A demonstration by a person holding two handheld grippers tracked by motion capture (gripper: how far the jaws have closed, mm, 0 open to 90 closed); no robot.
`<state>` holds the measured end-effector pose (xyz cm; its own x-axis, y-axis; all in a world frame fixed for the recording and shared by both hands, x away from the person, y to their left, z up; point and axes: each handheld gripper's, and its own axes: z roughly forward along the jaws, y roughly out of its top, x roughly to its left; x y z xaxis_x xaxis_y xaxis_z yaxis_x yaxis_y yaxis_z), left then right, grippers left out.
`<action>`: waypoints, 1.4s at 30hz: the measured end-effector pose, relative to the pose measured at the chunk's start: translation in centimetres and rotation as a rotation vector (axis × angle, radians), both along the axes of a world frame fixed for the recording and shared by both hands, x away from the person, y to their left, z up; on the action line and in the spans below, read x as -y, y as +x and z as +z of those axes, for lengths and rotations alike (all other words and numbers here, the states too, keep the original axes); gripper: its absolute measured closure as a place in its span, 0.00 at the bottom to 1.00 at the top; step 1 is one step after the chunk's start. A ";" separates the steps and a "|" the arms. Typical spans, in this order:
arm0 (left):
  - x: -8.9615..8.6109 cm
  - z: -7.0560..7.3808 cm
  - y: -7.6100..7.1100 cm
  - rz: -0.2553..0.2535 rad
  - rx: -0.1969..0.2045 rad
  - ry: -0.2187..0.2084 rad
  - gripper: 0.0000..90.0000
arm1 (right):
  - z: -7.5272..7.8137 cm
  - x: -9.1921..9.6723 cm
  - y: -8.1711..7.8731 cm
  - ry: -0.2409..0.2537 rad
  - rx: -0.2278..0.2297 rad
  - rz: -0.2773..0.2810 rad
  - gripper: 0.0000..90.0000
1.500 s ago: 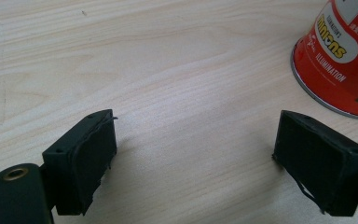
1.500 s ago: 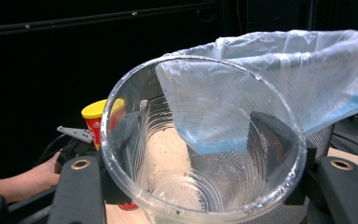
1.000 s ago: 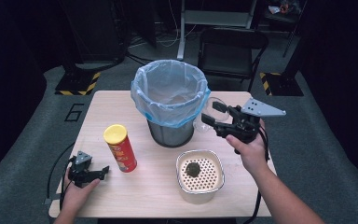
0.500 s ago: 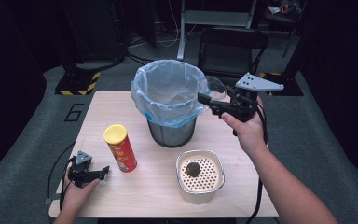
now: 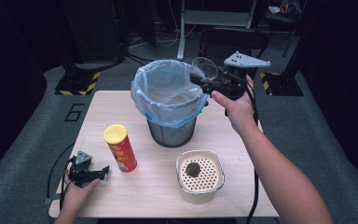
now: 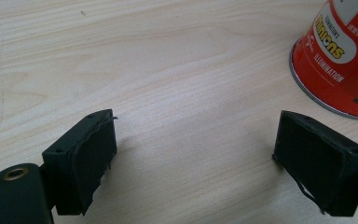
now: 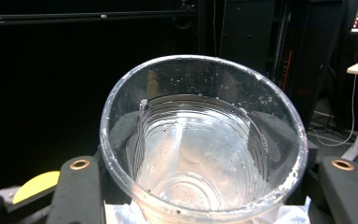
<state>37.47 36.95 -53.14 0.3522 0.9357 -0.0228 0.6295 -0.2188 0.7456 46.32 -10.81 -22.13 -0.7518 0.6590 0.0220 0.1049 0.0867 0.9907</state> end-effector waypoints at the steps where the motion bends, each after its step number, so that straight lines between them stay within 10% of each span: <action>1: 0.0 0.0 0.0 0.000 0.000 0.000 0.14 | 0.0 -0.2 0.3 0.002 0.000 0.000 0.40; 42: 0.0 0.1 -0.1 -0.022 -0.010 0.011 0.13 | -0.9 -9.0 7.9 -0.149 -0.140 -0.076 0.38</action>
<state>37.36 36.94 -53.03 0.3724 0.9279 -0.0165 0.6317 -0.2404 0.7370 54.19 -1.83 -22.98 -0.6963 0.7174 0.0203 0.2522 0.2181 0.9428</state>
